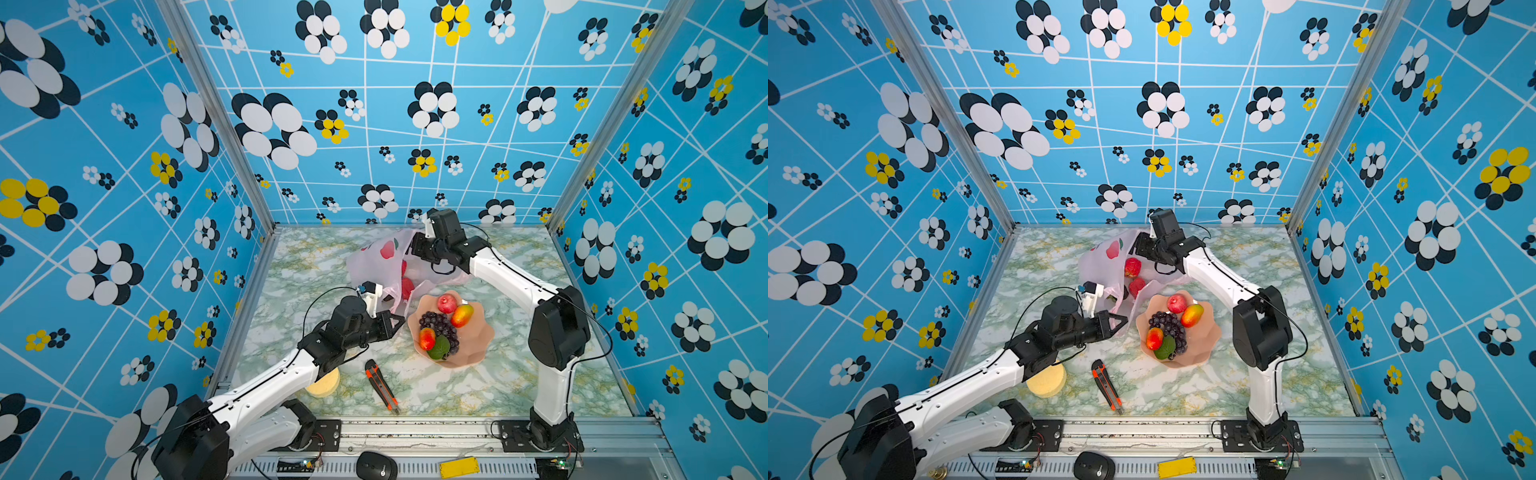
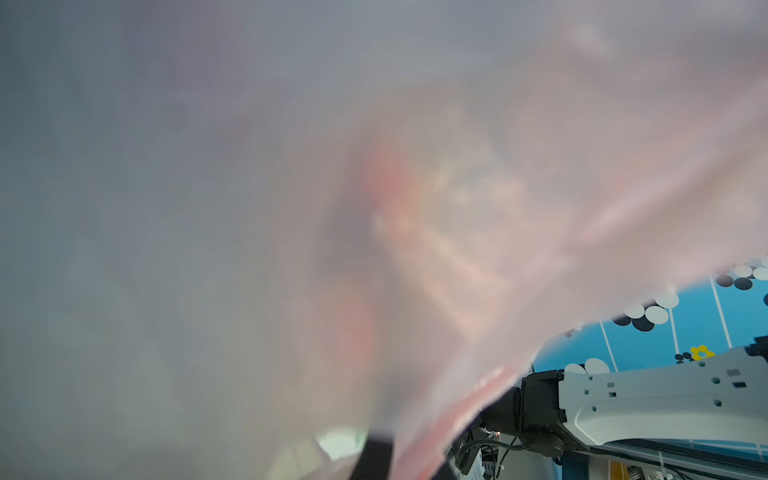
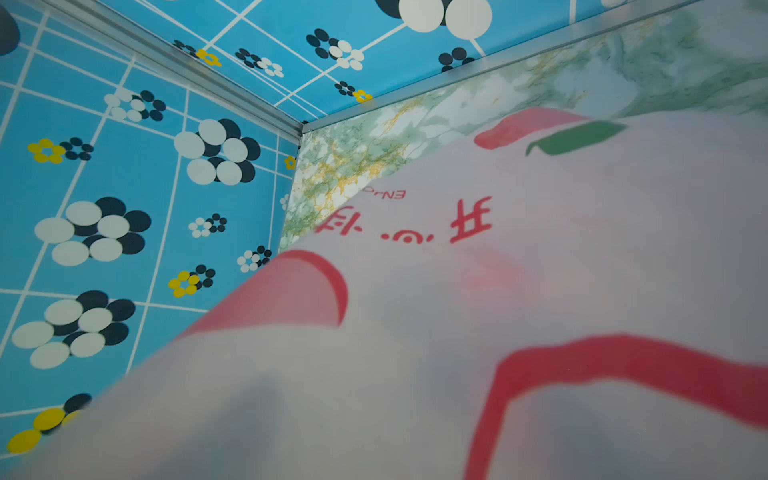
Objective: Place the fruits into the plastic bag
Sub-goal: 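Open the right gripper inside the bag to release the melon, then withdraw the right gripper out of the bag toward the bowl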
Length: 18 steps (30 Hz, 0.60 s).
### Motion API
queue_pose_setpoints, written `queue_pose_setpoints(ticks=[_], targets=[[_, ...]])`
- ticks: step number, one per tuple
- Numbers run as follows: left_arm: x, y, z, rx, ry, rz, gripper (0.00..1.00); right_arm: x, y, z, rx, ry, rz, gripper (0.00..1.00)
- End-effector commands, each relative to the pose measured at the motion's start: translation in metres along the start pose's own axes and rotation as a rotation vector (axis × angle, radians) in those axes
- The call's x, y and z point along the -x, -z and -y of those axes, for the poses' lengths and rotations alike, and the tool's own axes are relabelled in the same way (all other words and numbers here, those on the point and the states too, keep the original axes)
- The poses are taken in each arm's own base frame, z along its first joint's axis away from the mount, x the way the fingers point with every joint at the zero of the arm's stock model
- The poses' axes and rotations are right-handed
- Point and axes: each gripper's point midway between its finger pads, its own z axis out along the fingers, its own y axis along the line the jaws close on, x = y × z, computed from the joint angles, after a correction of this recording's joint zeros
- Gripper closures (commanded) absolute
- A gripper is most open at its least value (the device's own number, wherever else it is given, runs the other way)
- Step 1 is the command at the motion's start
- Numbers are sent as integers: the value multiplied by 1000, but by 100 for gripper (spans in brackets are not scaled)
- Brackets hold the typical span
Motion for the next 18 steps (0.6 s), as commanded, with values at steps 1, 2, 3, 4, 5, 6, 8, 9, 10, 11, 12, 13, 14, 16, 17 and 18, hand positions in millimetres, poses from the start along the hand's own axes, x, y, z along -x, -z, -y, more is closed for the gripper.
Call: queue_pose_setpoints(ticks=[1, 2, 3, 4, 5, 6, 8, 9, 10, 11, 12, 13, 14, 16, 17, 18], targets=[[4, 0, 5, -15, -22, 5, 100, -3, 31, -19, 80, 24, -11, 3], [5, 0, 4, -13, -21, 7, 100, -15, 34, -17, 89, 23, -38, 3], [5, 0, 4, -13, -20, 8, 100, -18, 40, -20, 105, 25, -47, 3], [5, 0, 4, -12, -20, 8, 100, -21, 46, -23, 119, 28, -53, 3], [6, 0, 5, -12, -21, 11, 100, -24, 52, -25, 130, 31, -59, 3], [6, -1, 4, -12, -19, 11, 100, -26, 59, -27, 143, 34, -61, 3], [7, -2, 4, -17, -16, 15, 100, -31, 71, -30, 159, 37, -64, 3], [7, -2, 4, -18, -11, 16, 100, -32, 78, -33, 170, 41, -65, 3], [7, -3, 4, -20, -8, 17, 100, -32, 83, -35, 177, 45, -62, 3], [7, -4, 4, -19, -5, 15, 100, -34, 90, -37, 183, 50, -62, 3], [7, -4, 4, -22, -3, 13, 100, -35, 96, -38, 188, 54, -62, 3], [7, -5, 4, -21, 0, 11, 100, -35, 102, -41, 194, 59, -57, 3], [7, -6, 4, -21, 2, 10, 100, -35, 108, -42, 198, 60, -51, 3], [7, -7, 5, -28, 6, 9, 100, -35, 120, -45, 208, 65, -35, 3], [7, -7, 6, -36, 7, 11, 100, -36, 125, -45, 212, 64, -28, 3], [8, -8, 7, -42, 12, 15, 100, -37, 131, -46, 215, 64, -21, 3]])
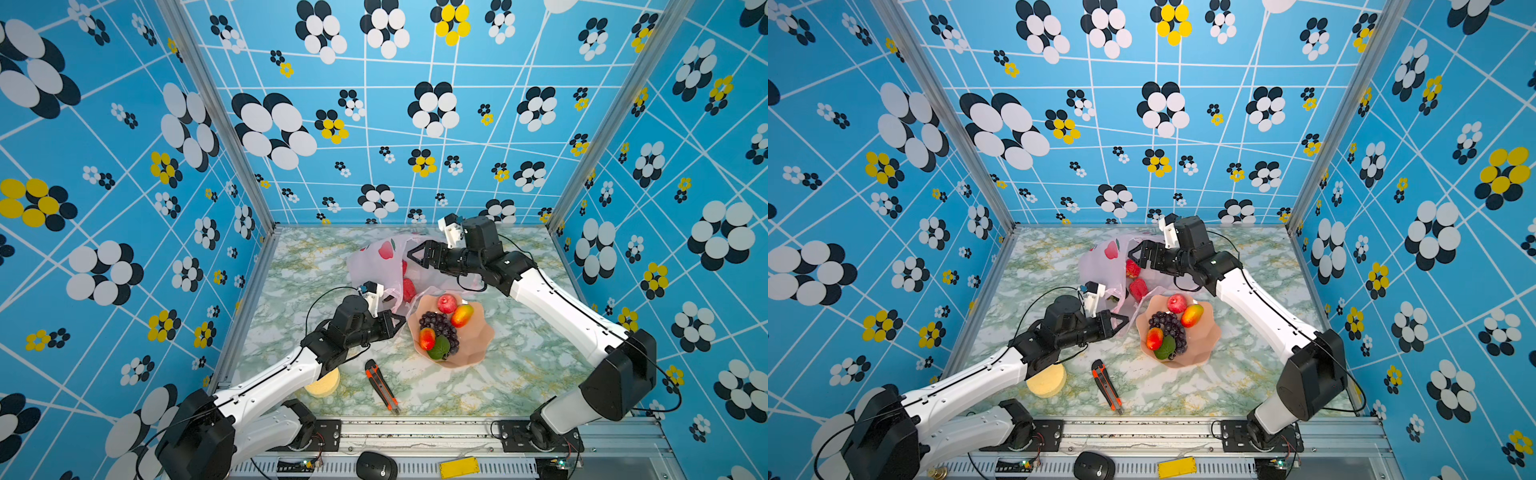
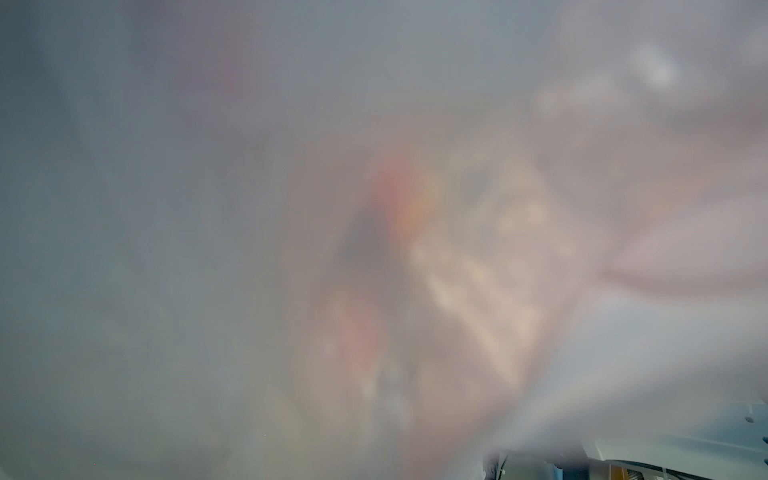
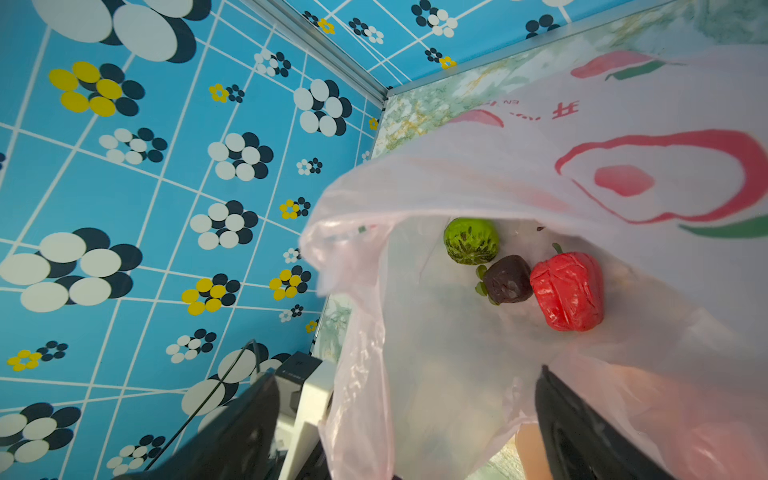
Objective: Place the fruits into the plastic bag
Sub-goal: 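Withdraw the right gripper out of the bag toward the bowl, then lower the right gripper into the bowl and grasp the red apple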
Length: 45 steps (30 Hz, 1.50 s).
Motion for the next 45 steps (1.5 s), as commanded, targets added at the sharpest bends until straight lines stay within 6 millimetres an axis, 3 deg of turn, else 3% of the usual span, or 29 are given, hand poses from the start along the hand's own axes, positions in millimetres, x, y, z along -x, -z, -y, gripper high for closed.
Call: queue_pose_setpoints(ticks=[1, 11, 15, 19, 27, 34, 40, 45], targets=[[7, -1, 10, -45, 7, 20, 100, -7, 19, -7, 23, 25, 3, 3], [10, -2, 10, -46, 6, 25, 100, -16, 70, -23, 37, 26, 47, 3], [15, 3, 8, -22, -9, 43, 100, -28, 91, -22, 6, 23, 21, 3], [14, 2, 4, -2, 0, 9, 100, -49, 109, -1, -105, -14, -6, 3], [18, -4, 10, -27, -5, -45, 100, -96, 147, 70, -414, 3, -43, 3], [22, 6, 18, -34, -10, -28, 100, -131, 143, 108, -533, 39, -170, 3], [21, 15, 17, -14, -9, -15, 100, -151, 118, 121, -489, 3, -212, 3], [18, 14, 18, -11, 1, -21, 100, -150, 93, 128, -439, -37, -163, 5]])
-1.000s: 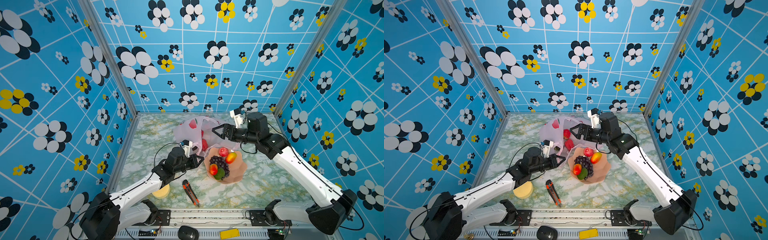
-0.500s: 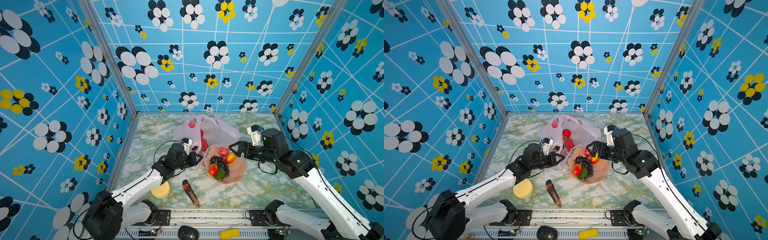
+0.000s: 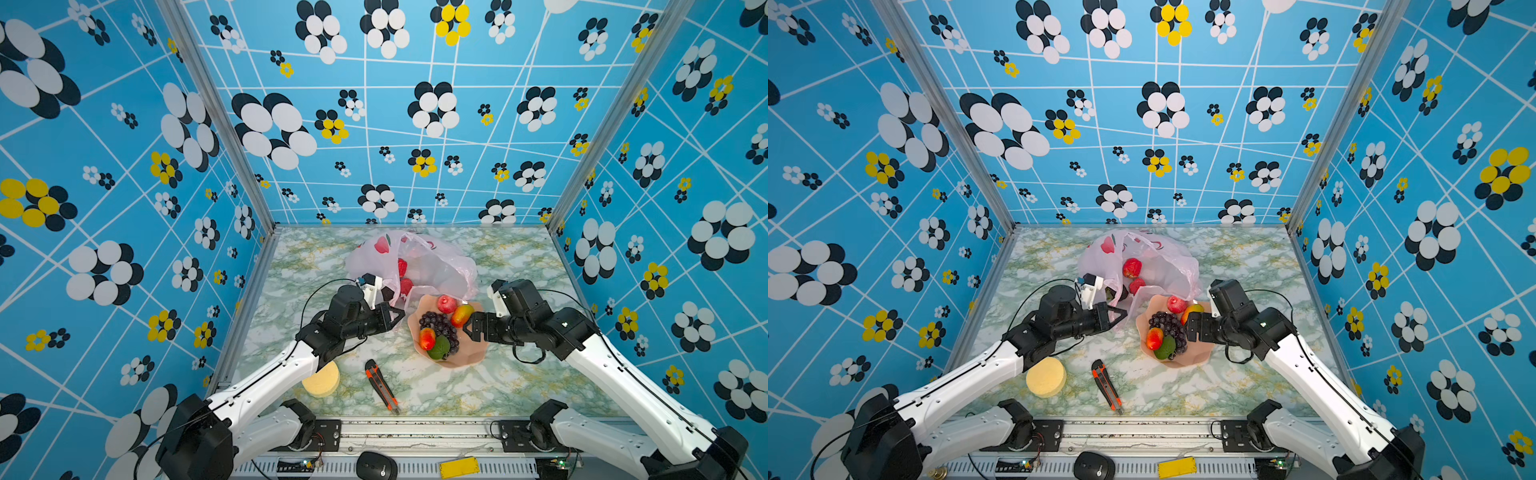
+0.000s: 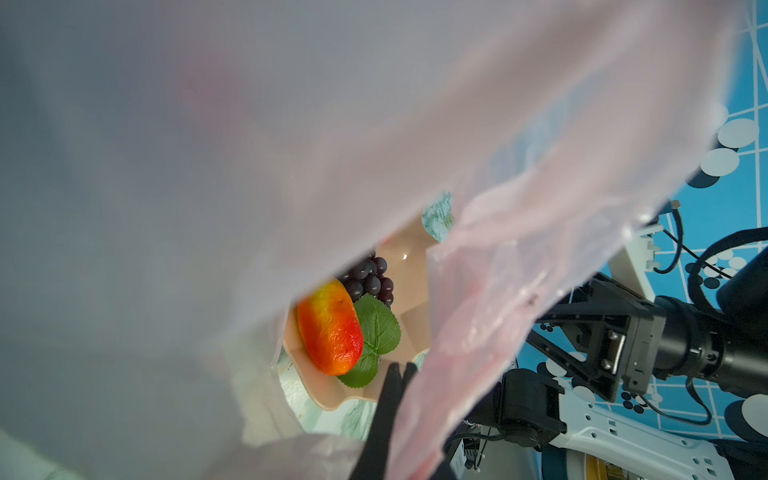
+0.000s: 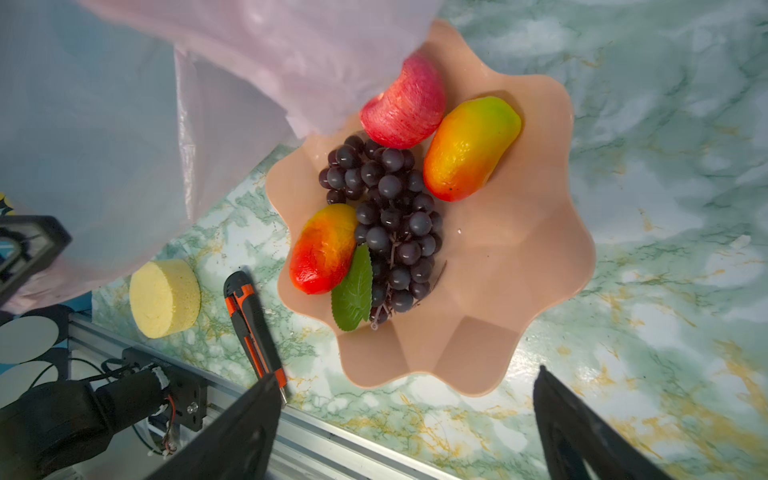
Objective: Place the fruits into the plastic bag
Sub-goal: 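Lower the right gripper into the bowl and grasp the red apple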
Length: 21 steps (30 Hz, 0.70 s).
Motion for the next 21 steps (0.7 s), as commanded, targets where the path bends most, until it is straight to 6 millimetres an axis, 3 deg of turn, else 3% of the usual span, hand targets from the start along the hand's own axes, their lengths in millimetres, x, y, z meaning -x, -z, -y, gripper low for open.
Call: queue_pose_setpoints(ticks=[1, 8, 12, 21], targets=[[3, 2, 6, 5, -12, 12, 100, 18, -14, -15, 75, -23, 71, 5], [10, -1, 13, 14, -37, 17, 100, 52, -45, -27, 22, 94, 58, 8], [15, -1, 15, 29, -58, 22, 100, 70, -63, -24, -82, 188, -1, 8], [20, -4, 19, 14, -43, 35, 100, 85, -93, -12, -213, 310, -90, 7]])
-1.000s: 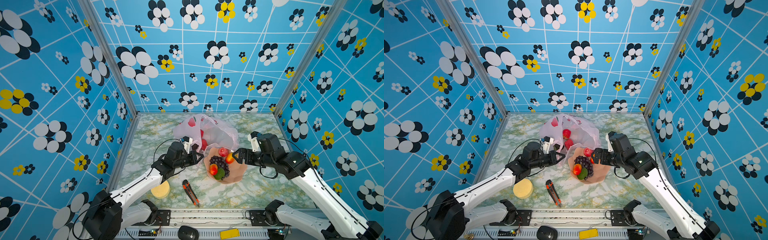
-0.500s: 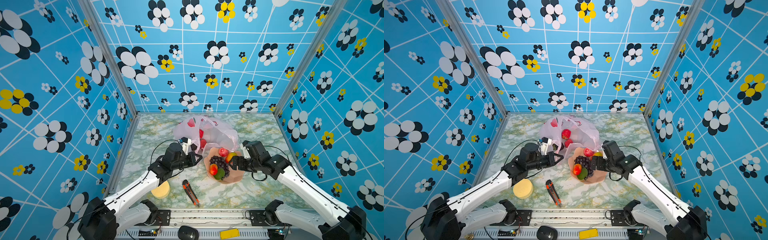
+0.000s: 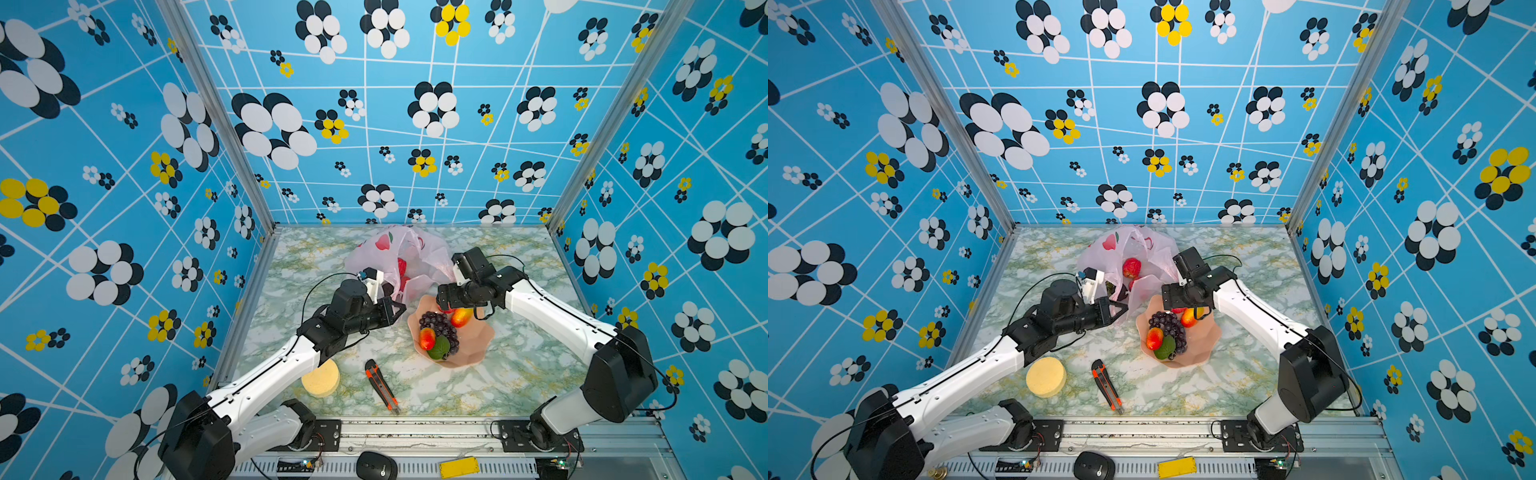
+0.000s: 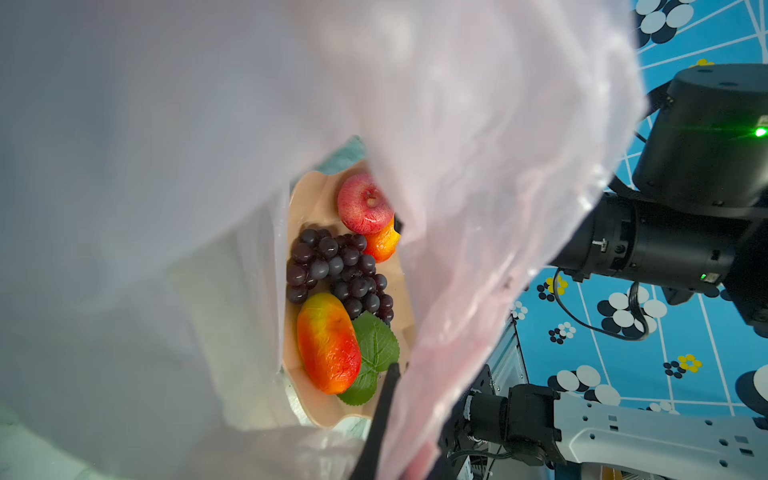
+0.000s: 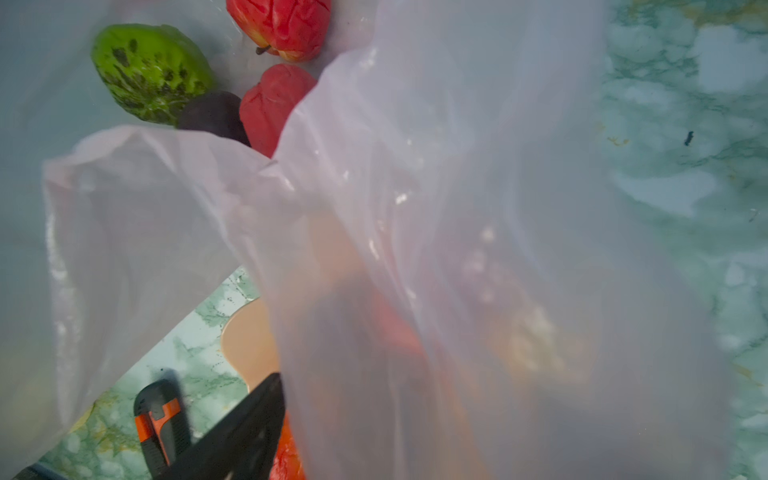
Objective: Place the fruits into the plastic bag
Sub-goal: 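Lower the right gripper into the bowl and grasp the red apple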
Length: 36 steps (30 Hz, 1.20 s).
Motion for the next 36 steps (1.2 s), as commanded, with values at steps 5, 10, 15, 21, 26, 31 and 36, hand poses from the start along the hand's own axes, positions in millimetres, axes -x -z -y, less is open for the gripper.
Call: queue_pose_setpoints(ticks=[5, 10, 15, 21, 26, 31, 36], targets=[[8, -5, 8, -9, -13, 7, 100, -4, -20, 9, -68, 101, -81, 8], [7, -9, 5, -12, 2, 6, 100, -2, -33, -1, -30, 93, -114, 11], [7, -8, 1, -7, 20, 24, 100, -3, -48, -3, -25, 85, -132, 12], [5, -7, 0, 6, 14, 12, 100, -3, -54, 4, -68, 80, -135, 24], [4, -6, -1, 6, 13, 10, 100, 1, -51, 6, -74, 58, -90, 35], [2, -2, -1, 6, 12, 14, 100, 7, -37, 3, -50, 34, -40, 41], [2, 2, 0, 6, 7, 23, 100, 5, -10, 1, -17, -7, 10, 43]])
